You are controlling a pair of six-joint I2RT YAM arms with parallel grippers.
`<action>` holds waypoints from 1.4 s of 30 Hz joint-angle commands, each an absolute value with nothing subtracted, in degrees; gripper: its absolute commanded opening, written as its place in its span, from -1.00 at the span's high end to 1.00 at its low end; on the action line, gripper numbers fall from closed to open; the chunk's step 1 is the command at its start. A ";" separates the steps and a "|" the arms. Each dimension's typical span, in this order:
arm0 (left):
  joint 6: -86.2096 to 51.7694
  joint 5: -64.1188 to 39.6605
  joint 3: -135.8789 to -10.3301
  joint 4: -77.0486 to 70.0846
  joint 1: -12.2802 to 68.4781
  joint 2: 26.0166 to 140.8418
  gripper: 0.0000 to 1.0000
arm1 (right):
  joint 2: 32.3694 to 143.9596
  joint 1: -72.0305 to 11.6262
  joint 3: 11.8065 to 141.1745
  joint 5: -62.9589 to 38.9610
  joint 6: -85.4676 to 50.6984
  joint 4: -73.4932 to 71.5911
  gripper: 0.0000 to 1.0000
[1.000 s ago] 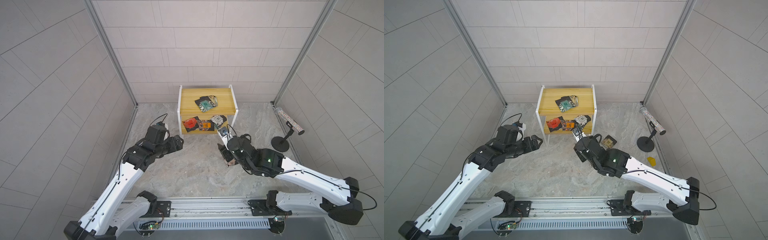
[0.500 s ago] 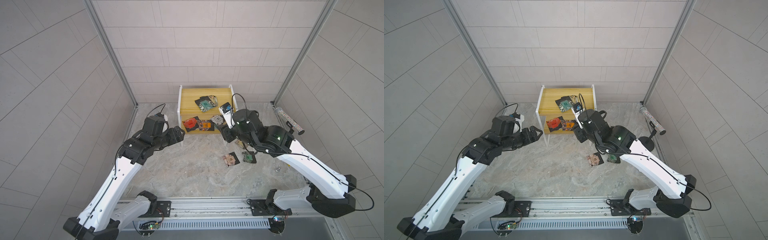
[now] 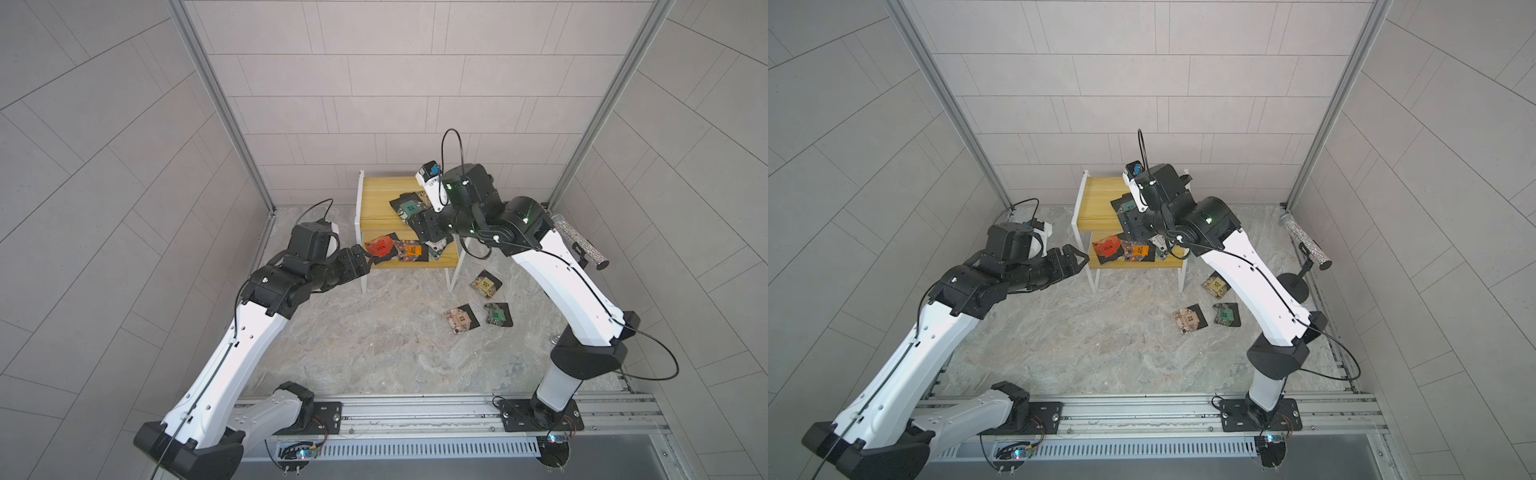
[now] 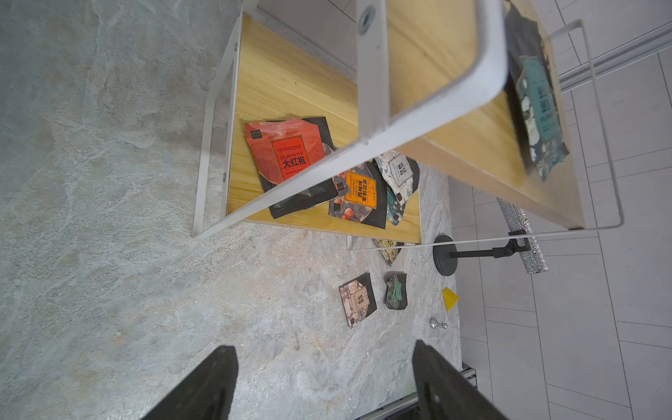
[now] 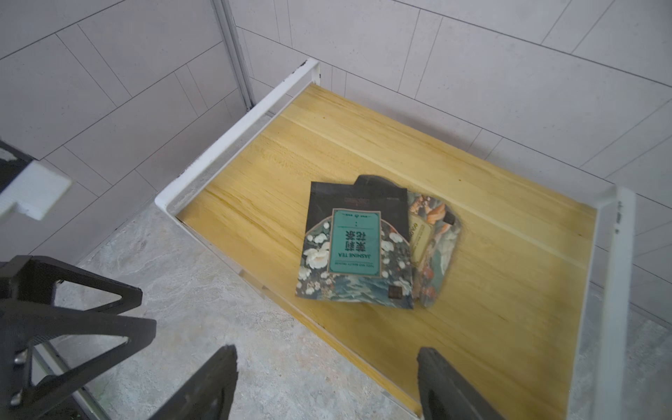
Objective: Remove the tea bags from the shelf
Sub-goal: Pick up the tea bag from the shelf.
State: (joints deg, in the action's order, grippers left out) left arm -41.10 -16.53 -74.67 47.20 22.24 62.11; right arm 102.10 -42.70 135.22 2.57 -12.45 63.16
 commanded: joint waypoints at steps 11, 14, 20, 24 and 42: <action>-41.21 -18.86 -73.42 46.57 19.79 60.99 -0.67 | 115.73 -40.78 151.54 3.05 -13.10 69.14 -0.60; -41.22 -19.03 -73.00 46.40 19.64 60.93 -0.67 | 117.86 -40.78 153.47 3.27 -12.62 69.16 -0.60; -41.22 -19.12 -72.09 46.23 19.34 60.91 -0.67 | 119.83 -40.80 153.98 3.49 -12.38 68.81 -0.60; -41.22 -19.29 -71.47 45.77 19.25 60.82 -0.67 | 120.71 -40.78 153.82 3.44 -12.22 69.21 -0.60; -43.58 -20.25 -69.05 44.27 18.81 60.07 -0.67 | 118.67 -42.10 143.74 8.48 -10.14 71.01 -0.40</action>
State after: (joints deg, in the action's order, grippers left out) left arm -43.27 -19.81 -69.89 45.58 19.33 61.28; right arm 117.91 -41.74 146.80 6.81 -10.94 63.90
